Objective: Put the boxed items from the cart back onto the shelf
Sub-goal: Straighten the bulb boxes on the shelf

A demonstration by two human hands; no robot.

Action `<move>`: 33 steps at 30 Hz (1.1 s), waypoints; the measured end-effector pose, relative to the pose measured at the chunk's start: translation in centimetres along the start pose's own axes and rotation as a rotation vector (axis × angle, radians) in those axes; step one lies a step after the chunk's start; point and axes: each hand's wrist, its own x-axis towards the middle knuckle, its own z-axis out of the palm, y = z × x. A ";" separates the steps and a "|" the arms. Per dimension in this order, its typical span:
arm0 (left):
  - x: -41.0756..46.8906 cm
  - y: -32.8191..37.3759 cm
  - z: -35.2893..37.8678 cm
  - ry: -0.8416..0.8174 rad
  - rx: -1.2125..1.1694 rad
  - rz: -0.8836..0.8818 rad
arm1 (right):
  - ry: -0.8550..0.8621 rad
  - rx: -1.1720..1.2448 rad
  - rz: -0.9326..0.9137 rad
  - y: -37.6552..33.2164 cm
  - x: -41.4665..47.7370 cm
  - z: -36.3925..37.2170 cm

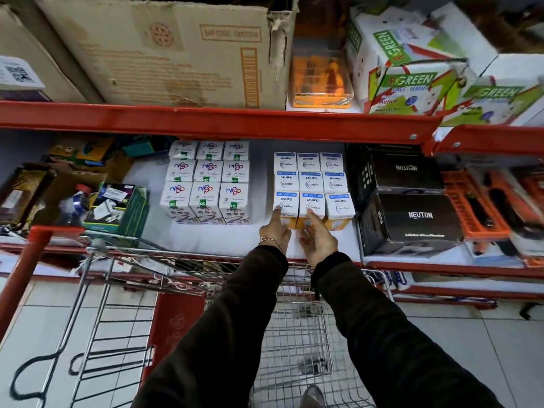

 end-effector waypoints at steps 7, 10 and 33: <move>-0.8 0.4 0.6 -0.005 -0.013 0.010 | -0.014 -0.065 -0.003 -0.6 0.4 0.0; -1.1 0.4 0.5 -0.020 0.006 0.002 | -0.027 -0.061 0.000 -0.7 0.4 -0.3; -3.4 -0.8 2.4 -0.009 -0.076 0.076 | 0.065 -0.049 -0.122 -3.6 2.5 -2.7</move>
